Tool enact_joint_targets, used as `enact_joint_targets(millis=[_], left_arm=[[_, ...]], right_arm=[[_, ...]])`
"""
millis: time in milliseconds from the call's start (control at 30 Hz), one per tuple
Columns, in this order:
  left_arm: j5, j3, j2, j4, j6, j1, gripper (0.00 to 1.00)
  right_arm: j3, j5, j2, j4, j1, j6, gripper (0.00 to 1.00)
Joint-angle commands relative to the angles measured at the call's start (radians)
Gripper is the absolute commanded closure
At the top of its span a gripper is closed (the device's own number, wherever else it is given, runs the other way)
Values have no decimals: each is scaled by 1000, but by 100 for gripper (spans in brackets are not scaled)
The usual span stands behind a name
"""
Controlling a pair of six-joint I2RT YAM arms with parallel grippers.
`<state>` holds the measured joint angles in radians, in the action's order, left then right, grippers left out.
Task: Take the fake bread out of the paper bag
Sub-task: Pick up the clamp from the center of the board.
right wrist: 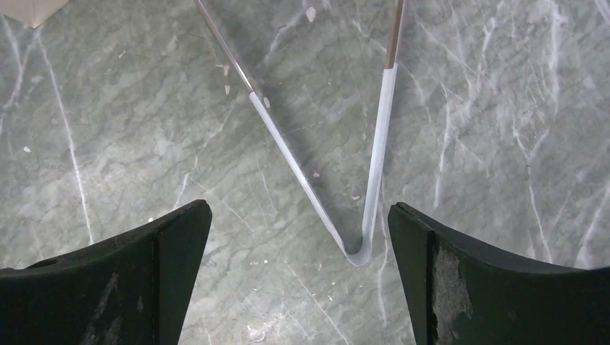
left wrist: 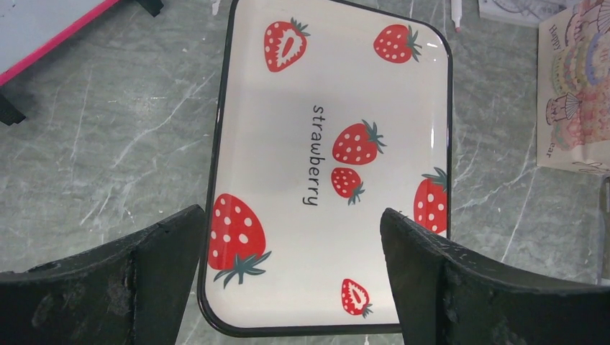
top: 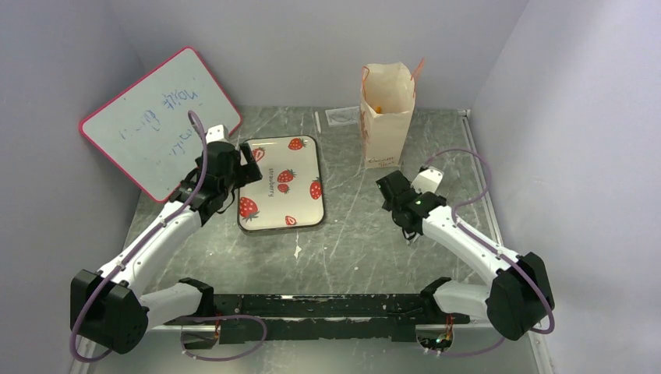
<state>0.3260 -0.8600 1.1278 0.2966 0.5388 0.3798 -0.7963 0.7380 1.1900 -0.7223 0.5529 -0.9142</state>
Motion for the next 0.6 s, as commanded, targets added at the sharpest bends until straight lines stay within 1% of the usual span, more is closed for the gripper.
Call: enact_joint_targets(millis=[0,133,200,400,567], left_arm=[[-6,15,-8,26,5,2,5],[-20,25,7,47,22,2,5],[-25,35,12,47,33,-1,5],[-59,52,19,24,59,-10,5],[-68,48,32,13,58,-12,5]], right_arm=[[37,11,-9,-34,6,-40,0],[64,3,9,-2,-8,-23,0],[54,5,49,-5,-18,-24,0],[21,-33,170,-22,-99,-23,0],[44,-54,150,-17,-131,-44,0]])
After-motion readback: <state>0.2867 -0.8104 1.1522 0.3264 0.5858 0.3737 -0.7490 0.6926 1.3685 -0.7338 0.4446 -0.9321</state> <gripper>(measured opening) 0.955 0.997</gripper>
